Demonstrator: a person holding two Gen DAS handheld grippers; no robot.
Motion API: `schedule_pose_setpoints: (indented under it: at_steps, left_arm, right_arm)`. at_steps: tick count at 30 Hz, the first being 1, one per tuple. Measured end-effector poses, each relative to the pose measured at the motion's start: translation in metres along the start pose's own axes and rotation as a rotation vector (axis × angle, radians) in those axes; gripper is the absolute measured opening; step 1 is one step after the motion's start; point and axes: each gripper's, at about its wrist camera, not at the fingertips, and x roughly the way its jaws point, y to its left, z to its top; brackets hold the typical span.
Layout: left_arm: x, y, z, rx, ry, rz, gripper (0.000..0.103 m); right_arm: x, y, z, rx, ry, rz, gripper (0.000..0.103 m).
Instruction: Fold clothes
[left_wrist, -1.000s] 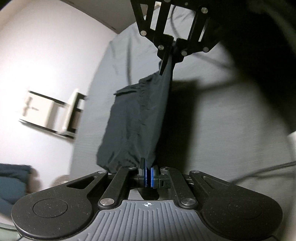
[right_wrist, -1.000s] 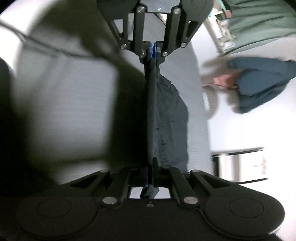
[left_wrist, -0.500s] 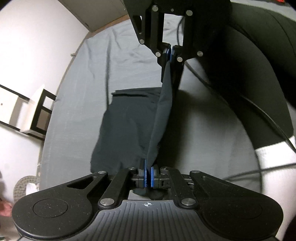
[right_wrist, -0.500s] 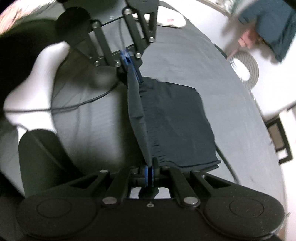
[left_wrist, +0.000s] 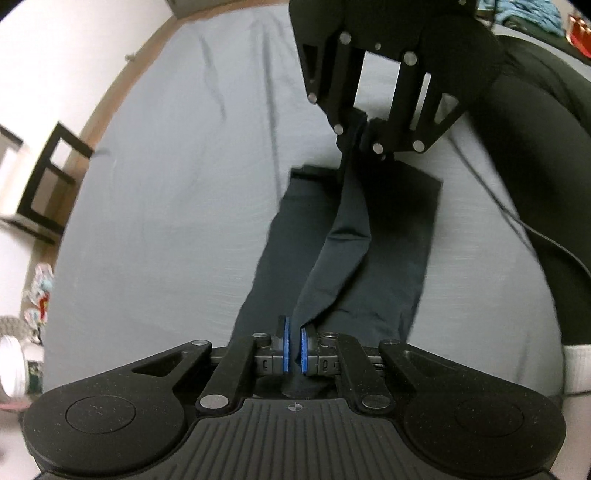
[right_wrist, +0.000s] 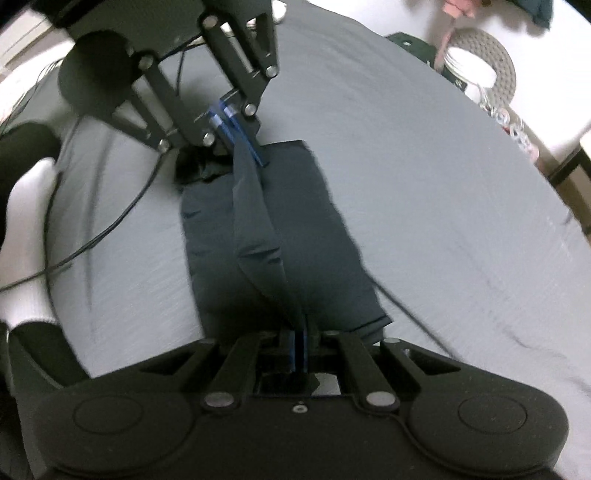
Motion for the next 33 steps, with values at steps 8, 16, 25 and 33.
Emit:
schedule_pose_setpoints:
  at_steps: [8, 16, 25, 33]
  left_arm:
    - [0.031, 0.028, -0.016, -0.141, 0.03, -0.061, 0.004]
    - [0.026, 0.054, -0.037, -0.354, -0.041, -0.07, 0.026]
    - [0.001, 0.048, -0.064, -0.453, -0.072, 0.098, 0.064]
    - [-0.021, 0.063, -0.09, -0.706, -0.196, 0.156, 0.064]
  right_arm:
    - [0.023, -0.047, -0.006, 0.159, -0.022, 0.106, 0.006]
    - [0.017, -0.071, -0.027, 0.321, -0.091, 0.152, 0.011]
    - [0.001, -0.083, -0.055, 0.482, -0.144, 0.128, 0.027]
    - [-0.007, -0.079, -0.088, 0.587, -0.187, 0.101, 0.027]
